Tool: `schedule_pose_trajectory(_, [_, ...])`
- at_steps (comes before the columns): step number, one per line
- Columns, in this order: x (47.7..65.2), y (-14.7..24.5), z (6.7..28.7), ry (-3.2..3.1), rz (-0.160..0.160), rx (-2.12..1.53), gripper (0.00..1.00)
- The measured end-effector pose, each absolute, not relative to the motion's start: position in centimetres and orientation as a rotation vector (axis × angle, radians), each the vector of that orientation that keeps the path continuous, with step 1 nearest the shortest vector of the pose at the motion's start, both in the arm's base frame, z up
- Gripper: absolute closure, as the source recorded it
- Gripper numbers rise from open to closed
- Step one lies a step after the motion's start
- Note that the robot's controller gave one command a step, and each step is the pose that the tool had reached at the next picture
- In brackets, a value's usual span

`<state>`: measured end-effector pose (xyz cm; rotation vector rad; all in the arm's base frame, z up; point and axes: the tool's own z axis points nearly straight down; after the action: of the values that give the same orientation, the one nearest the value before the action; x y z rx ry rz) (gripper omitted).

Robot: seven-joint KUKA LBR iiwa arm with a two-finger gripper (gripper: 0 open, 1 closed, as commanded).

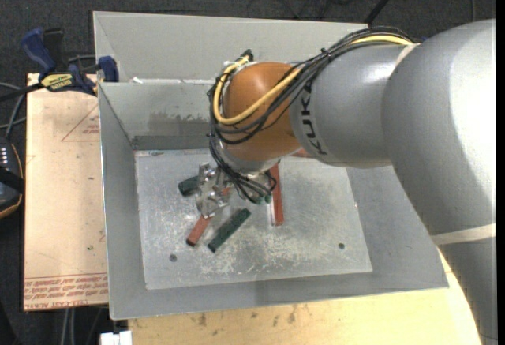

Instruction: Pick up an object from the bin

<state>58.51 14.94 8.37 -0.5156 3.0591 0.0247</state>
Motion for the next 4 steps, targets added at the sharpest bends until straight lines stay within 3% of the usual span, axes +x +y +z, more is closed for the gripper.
schedule_pose_trajectory(1, [57.6,12.2,11.3,3.047,0.004,-0.748,1.0])
schedule_pose_trajectory(2, [58.3,14.5,19.7,3.121,0.003,-0.329,0.0])
schedule_pose_trajectory(4, [58.5,14.3,18.9,3.111,0.004,-0.378,0.0])
